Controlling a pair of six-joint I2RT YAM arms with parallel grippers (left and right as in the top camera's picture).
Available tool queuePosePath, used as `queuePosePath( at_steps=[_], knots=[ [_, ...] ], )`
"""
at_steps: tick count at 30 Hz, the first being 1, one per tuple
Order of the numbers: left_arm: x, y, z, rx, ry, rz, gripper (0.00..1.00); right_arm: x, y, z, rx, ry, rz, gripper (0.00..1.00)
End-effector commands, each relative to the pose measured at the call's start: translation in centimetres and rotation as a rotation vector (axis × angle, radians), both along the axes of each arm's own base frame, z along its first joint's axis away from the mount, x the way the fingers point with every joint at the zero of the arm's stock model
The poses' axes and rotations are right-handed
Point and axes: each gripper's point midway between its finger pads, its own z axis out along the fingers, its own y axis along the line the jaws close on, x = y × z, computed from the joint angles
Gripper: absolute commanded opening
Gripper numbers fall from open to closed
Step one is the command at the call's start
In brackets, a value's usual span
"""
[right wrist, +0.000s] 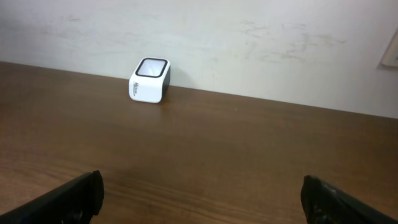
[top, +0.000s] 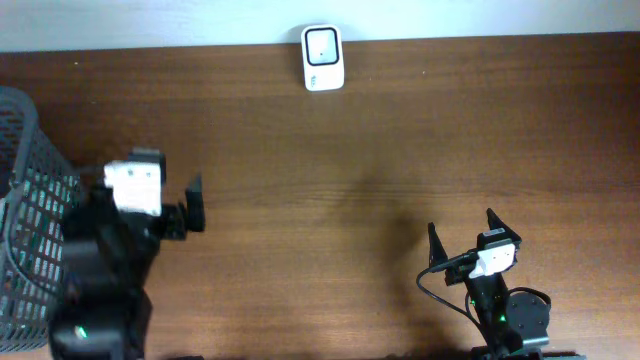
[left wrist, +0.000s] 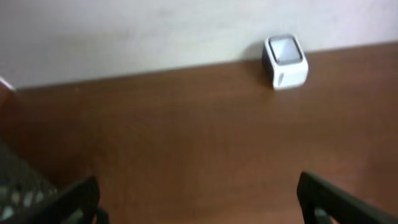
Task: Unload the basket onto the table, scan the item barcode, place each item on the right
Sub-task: 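Lift green toilet tissue packs from basket with left gripper, place on table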
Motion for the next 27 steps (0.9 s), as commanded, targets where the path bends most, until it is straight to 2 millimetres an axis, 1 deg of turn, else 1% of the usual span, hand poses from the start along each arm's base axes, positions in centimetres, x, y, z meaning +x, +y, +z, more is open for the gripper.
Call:
queuePosePath(
  at_steps=[1,3,4,5,7,8,9,10,11,12,13,14,15,16,17,18,19,20,21,22,24,25,26,27],
  knots=[
    [2.3,-0.5,3.2,-0.034,0.169,-0.028,0.99,0.0,0.0,-0.2,-0.002,-0.001,0.002,0.98],
    [3.0,-2.2,4.4,-0.103,0.349,-0.107,0.99,0.0,0.0,-0.2,-0.002,-0.001,0.002,0.98],
    [3.5,-2.1,4.7,-0.105,0.354,-0.107,0.99,0.0,0.0,-0.2,-0.002,-0.001,0.002,0.98],
    [4.7,-2.3,4.7,-0.112,0.346,-0.118,0.99,0.0,0.0,-0.2,-0.002,-0.001,0.002,0.98],
    [5.7,-2.3,5.1,-0.111,0.317,-0.124,0.99,0.0,0.0,-0.2,-0.002,-0.001,0.002,0.98],
    [6.3,-1.9,5.8,-0.112,0.281,-0.113,0.99,0.0,0.0,-0.2,-0.002,-0.001,0.002,0.99],
    [6.6,0.8,8.4,-0.144,0.212,-0.008,1.00,0.0,0.0,-0.2,-0.002,-0.001,0.002,0.98],
    [6.4,3.0,10.3,-0.155,0.162,0.060,0.99,0.0,0.0,-0.2,-0.002,-0.001,0.001,0.98],
    [5.9,5.8,12.3,-0.164,0.105,0.142,0.98,0.0,0.0,-0.2,-0.002,-0.001,0.002,0.98],
    [5.1,8.3,13.9,-0.182,0.059,0.223,0.97,0.0,0.0,-0.2,-0.002,-0.001,0.002,0.98],
    [4.2,10.7,15.1,-0.201,0.020,0.306,0.97,0.0,0.0,-0.2,-0.002,-0.001,0.002,0.98],
    [3.0,13.9,16.1,-0.226,-0.021,0.415,0.98,0.0,0.0,-0.2,-0.002,-0.001,0.002,0.98],
    [1.9,16.6,16.1,-0.255,-0.039,0.512,0.99,0.0,0.0,-0.2,-0.002,-0.001,0.002,0.98],
    [0.9,20.1,15.2,-0.304,-0.034,0.638,0.99,0.0,0.0,-0.2,-0.002,-0.001,0.002,0.98],
    [0.2,23.9,12.7,-0.350,0.018,0.757,0.99,0.0,0.0,-0.2,-0.002,-0.001,0.002,0.98],
    [-0.6,26.5,10.4,-0.394,0.072,0.880,0.99,0.0,0.0,-0.2,-0.002,-0.001,0.002,0.98],
    [-1.1,28.3,8.0,-0.410,0.142,0.946,0.99,0.0,0.0,-0.2,-0.002,-0.001,0.002,0.98],
    [-1.2,29.3,5.9,-0.433,0.206,0.976,0.97,0.0,0.0,-0.2,-0.002,-0.001,0.002,0.98],
    [-1.4,29.9,4.6,-0.445,0.247,0.994,0.97,0.0,0.0,-0.2,-0.002,-0.001,0.002,0.98],
    [-1.7,30.6,2.6,-0.462,0.311,1.024,0.96,0.0,0.0,-0.2,-0.002,-0.001,0.002,0.98],
    [-2.9,31.9,-1.3,-0.484,0.421,1.087,0.96,0.0,0.0,-0.2,-0.002,-0.001,0.002,0.98],
    [-3.3,32.2,-2.6,-0.491,0.446,1.103,0.97,0.0,0.0,-0.2,-0.002,-0.001,0.002,0.98],
    [-3.9,32.6,-4.4,-0.487,0.481,1.110,0.98,0.0,0.0,-0.2,-0.002,-0.001,0.002,0.98],
    [-4.5,32.9,-6.6,-0.477,0.520,1.106,1.00,0.0,0.0,-0.2,-0.002,-0.001,0.002,0.98]
  ],
)
